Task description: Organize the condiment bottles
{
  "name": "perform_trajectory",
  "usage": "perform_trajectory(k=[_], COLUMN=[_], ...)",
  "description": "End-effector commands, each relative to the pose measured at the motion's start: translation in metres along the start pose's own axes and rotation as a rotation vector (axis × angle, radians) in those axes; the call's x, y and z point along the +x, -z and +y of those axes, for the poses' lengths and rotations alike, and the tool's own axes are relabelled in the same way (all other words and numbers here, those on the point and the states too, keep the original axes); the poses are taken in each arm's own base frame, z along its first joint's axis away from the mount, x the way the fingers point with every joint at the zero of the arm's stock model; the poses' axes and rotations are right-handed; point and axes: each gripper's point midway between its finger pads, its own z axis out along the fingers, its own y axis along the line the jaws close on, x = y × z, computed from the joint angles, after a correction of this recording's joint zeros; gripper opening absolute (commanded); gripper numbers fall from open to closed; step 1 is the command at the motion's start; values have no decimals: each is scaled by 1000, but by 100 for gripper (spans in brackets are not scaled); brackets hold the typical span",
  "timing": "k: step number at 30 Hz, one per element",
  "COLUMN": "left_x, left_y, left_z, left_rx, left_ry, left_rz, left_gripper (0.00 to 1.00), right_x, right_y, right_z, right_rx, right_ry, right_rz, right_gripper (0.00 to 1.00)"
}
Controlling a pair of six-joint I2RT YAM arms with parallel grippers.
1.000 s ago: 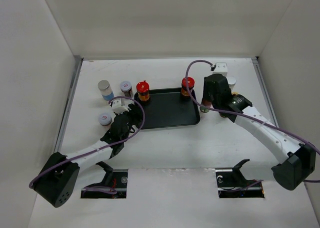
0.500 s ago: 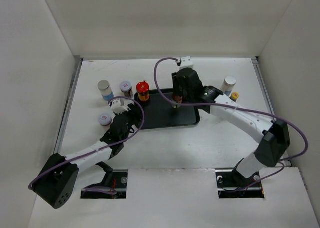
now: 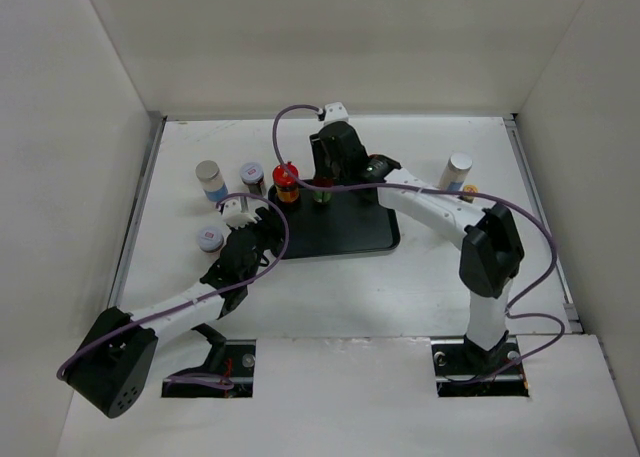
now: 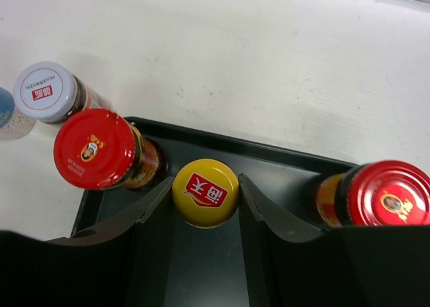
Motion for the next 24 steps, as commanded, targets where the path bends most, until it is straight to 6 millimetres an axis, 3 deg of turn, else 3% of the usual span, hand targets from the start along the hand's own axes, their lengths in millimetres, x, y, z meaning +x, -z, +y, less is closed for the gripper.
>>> perform_trajectory(k=[1, 7, 14, 20, 24], left_x=[-16, -10, -7, -6, -7], left_y=[1, -2, -4, -5, -4], left_z=[-9, -9, -7, -9, -9], left_rx=[33, 29, 23, 27, 28], left_ry=[42, 34, 29, 29, 30], left_rz=[-61, -43, -31, -29, -33], left_gripper=[53, 53, 53, 53, 53], right_x=[-89, -88, -59, -58, -64], right_y=[11, 1, -19, -19, -12], right_z=[18, 23, 26, 25, 24], right_rx=[-66, -67, -60, -62, -66], right_ry=[-94, -100, -99, -97, -105], right_rz=[-248, -249, -193, -202, -217], right_gripper=[23, 24, 25, 36, 60])
